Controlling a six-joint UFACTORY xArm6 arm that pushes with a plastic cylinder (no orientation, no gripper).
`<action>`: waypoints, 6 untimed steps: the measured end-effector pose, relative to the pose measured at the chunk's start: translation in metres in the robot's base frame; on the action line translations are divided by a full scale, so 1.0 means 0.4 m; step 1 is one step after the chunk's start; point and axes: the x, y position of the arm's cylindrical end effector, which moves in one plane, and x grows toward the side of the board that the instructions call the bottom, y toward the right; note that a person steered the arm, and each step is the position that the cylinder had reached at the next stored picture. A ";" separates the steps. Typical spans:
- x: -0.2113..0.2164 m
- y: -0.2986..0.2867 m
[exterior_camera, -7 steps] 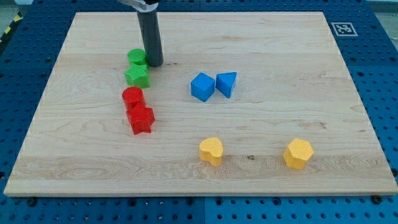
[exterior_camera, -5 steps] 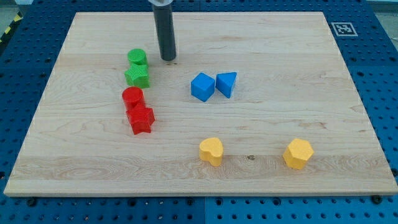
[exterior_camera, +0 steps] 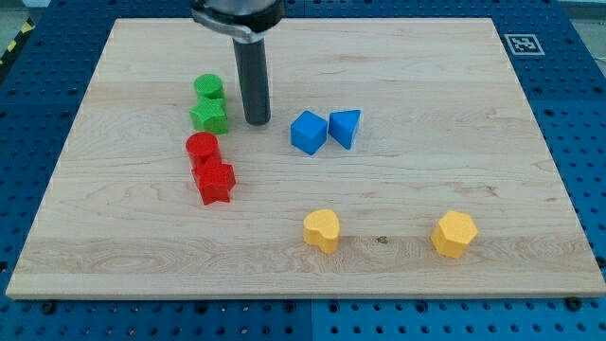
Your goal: Push red star slightly left
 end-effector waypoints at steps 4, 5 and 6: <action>0.210 0.000; 0.210 0.000; 0.222 0.000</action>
